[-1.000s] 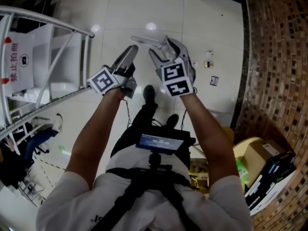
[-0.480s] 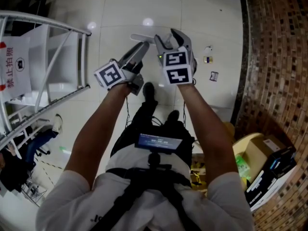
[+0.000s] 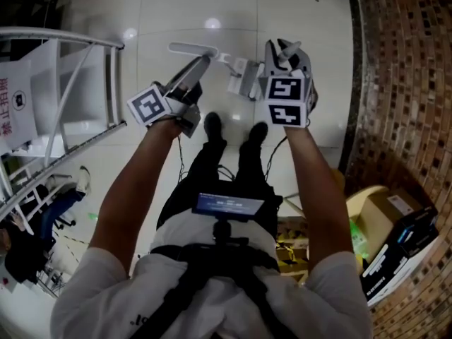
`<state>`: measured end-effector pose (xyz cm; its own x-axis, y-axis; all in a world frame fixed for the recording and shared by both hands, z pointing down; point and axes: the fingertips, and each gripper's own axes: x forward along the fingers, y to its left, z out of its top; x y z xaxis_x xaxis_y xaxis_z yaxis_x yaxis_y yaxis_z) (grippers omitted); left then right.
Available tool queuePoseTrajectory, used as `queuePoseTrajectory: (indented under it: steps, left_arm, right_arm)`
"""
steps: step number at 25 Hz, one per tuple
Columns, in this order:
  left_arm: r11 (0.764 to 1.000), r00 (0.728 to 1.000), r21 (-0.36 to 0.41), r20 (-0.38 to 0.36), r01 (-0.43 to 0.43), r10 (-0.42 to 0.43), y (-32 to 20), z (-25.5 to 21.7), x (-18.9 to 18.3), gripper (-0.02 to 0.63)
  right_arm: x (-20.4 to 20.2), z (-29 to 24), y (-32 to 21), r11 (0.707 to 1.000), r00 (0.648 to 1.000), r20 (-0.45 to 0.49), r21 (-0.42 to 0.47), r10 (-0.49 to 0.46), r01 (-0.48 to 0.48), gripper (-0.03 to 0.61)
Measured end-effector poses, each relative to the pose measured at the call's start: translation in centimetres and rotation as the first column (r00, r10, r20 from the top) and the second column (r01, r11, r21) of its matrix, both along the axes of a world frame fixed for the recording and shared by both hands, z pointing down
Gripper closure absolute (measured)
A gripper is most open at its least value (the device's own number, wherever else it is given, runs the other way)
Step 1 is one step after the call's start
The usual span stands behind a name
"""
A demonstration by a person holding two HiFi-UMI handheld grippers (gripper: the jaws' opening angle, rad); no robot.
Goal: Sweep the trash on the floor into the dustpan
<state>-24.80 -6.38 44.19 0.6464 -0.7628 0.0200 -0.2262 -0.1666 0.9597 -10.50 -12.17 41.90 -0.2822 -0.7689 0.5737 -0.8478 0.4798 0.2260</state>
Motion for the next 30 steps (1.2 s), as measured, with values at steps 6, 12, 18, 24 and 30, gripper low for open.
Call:
queuePoseTrajectory:
  steps: [6,12,18,24,30]
  left_arm:
    - [1.000,1.000,-0.011,0.000,0.008,-0.008,-0.6,0.2,0.9,0.391]
    - [0.999,1.000,0.018,-0.004,0.030,-0.030,-1.6,-0.4,0.8,0.351]
    - [0.995,0.995,0.017,-0.005,0.096,-0.096,-2.6,-0.2,-0.6,0.326]
    - [0.997,0.997,0.000,0.022,0.072,-0.072,-2.8,0.5,-0.1,0.322]
    - [0.994,0.995,-0.041,-0.020,0.101,-0.102,-5.2,1.8,-0.9,0.322]
  right_arm:
    - [8.1,0.2,-0.7,0.996,0.997,0.016,-0.047,0.074,-0.074,0.545]
    - [13.6,-0.4,1.1,0.997,1.000,-0.018,-0.072,-0.024,0.023,0.546]
    - [16.5,-1.0,1.6,0.995,0.993,-0.080,-0.060,-0.081,0.077,0.548]
    - [17.9,0.1,1.5,0.990,0.974,-0.182,-0.067,-0.134,0.124,0.548]
    - [14.7,3.4,1.9,0.969,0.955,-0.177,-0.107,-0.238,0.222,0.541]
